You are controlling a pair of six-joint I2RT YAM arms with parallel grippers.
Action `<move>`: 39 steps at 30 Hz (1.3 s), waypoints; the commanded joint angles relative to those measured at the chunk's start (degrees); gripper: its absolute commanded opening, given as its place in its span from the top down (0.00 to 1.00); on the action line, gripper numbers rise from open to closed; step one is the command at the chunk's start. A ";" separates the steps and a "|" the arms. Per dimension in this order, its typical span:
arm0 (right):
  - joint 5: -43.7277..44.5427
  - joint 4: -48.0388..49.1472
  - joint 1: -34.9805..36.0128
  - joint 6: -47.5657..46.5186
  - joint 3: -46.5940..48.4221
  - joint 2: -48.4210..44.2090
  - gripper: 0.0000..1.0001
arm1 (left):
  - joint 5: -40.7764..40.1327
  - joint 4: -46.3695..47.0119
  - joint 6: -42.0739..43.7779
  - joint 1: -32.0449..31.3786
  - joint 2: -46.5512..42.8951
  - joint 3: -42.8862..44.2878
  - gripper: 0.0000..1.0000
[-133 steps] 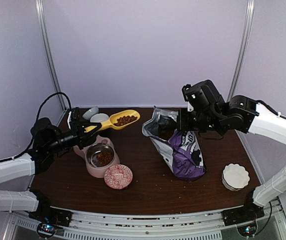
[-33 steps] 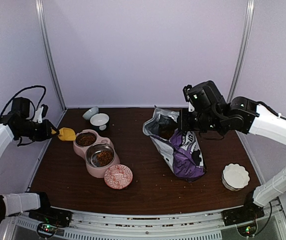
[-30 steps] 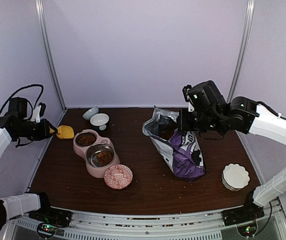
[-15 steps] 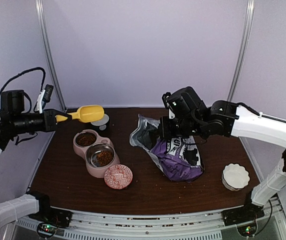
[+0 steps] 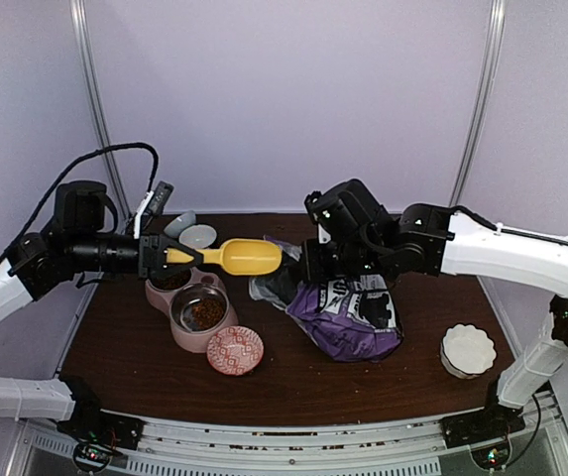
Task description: Serve the pet food
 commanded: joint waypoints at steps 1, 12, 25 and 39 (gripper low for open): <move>-0.19 -0.36 0.61 0.78 1.56 0.23 1.00 | -2.47 5.45 -0.96 -1.94 3.61 0.41 1.00; -0.74 0.08 1.55 0.17 3.22 0.97 1.00 | -11.70 0.78 -0.81 -8.00 19.59 3.76 1.00; 5.70 -3.76 1.23 0.03 -0.31 -5.12 0.27 | -13.73 9.41 -7.96 -10.48 30.48 2.36 1.00; -6.59 3.50 -17.30 5.38 -32.51 -23.72 0.15 | -20.76 4.12 -7.23 -10.62 27.63 2.23 1.00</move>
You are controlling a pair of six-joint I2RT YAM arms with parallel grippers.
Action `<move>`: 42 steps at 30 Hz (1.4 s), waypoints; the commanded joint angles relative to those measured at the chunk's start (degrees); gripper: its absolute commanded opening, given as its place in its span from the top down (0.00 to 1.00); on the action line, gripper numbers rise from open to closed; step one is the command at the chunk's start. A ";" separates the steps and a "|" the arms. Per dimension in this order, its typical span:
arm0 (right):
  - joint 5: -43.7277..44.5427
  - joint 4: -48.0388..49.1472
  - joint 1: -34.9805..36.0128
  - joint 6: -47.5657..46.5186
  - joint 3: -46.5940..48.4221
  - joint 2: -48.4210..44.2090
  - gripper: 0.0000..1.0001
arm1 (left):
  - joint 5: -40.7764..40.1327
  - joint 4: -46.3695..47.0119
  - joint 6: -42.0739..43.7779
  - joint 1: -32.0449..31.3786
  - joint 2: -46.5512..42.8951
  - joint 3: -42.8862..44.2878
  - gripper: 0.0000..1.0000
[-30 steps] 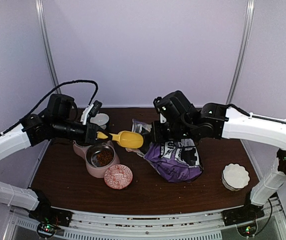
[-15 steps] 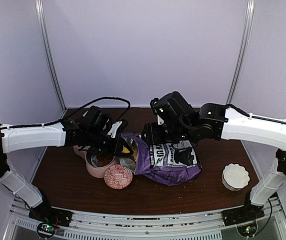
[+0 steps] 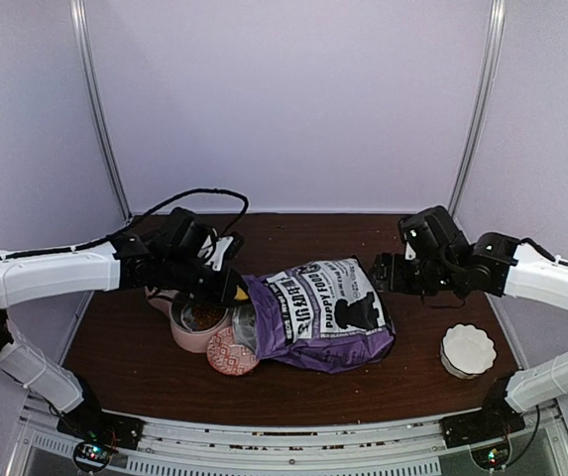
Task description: Serve the pet food
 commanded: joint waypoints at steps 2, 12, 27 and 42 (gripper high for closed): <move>-7.57 5.39 -3.04 3.22 -9.01 -1.80 0.19 | -2.96 0.75 -0.16 -0.17 1.65 -0.27 1.00; -13.08 12.20 -3.09 5.67 -14.87 2.83 0.47 | 1.98 11.17 -2.21 -0.89 10.02 -0.12 1.00; -12.97 13.25 -3.12 6.81 -15.18 4.30 0.63 | 13.59 30.68 -9.56 -3.29 13.21 3.95 1.00; -3.55 -2.27 -1.55 -0.72 0.45 0.33 0.23 | 15.63 30.19 -12.07 -1.88 -3.66 -1.74 1.00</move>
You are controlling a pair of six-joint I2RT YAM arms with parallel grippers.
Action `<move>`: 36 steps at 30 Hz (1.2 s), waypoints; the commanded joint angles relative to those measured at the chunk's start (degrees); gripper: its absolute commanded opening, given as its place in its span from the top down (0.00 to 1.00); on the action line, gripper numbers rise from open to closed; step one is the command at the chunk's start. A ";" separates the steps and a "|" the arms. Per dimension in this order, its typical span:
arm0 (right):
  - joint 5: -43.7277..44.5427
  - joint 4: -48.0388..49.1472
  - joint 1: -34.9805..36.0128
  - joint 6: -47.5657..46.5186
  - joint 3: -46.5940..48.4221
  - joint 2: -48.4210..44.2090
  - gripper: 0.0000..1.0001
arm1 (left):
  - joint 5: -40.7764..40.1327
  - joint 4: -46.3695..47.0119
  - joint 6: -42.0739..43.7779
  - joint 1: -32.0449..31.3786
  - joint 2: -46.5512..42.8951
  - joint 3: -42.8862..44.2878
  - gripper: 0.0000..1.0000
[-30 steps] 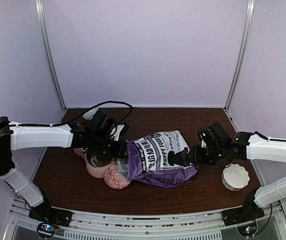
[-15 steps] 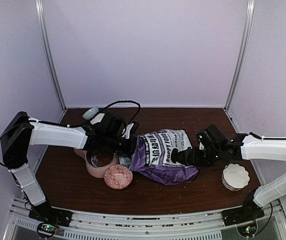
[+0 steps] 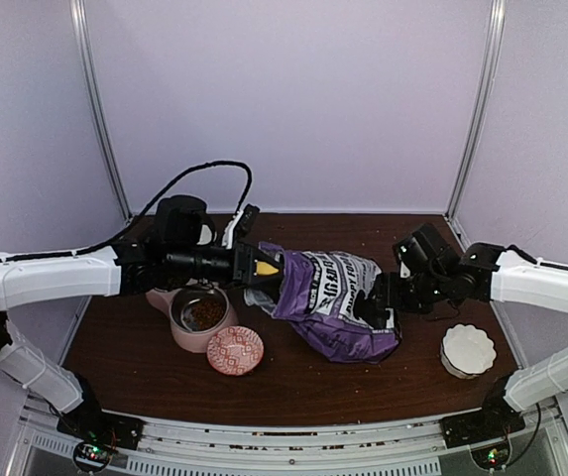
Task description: Serve the pet food
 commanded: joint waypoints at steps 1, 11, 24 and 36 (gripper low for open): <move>4.07 -3.73 2.08 -4.39 9.37 -2.37 0.21 | 1.74 5.62 -0.04 0.17 -4.04 -0.69 1.00; 2.61 -1.76 11.60 -9.63 28.65 6.32 0.14 | 3.33 9.26 -0.62 0.26 -6.61 -2.60 1.00; 4.69 -7.29 15.36 -14.51 44.91 23.14 0.14 | 4.21 10.14 -0.70 0.26 -6.80 -2.99 1.00; 18.39 -18.43 15.80 -12.75 47.13 25.36 0.90 | 0.61 10.14 -3.09 1.59 -10.52 -6.73 1.00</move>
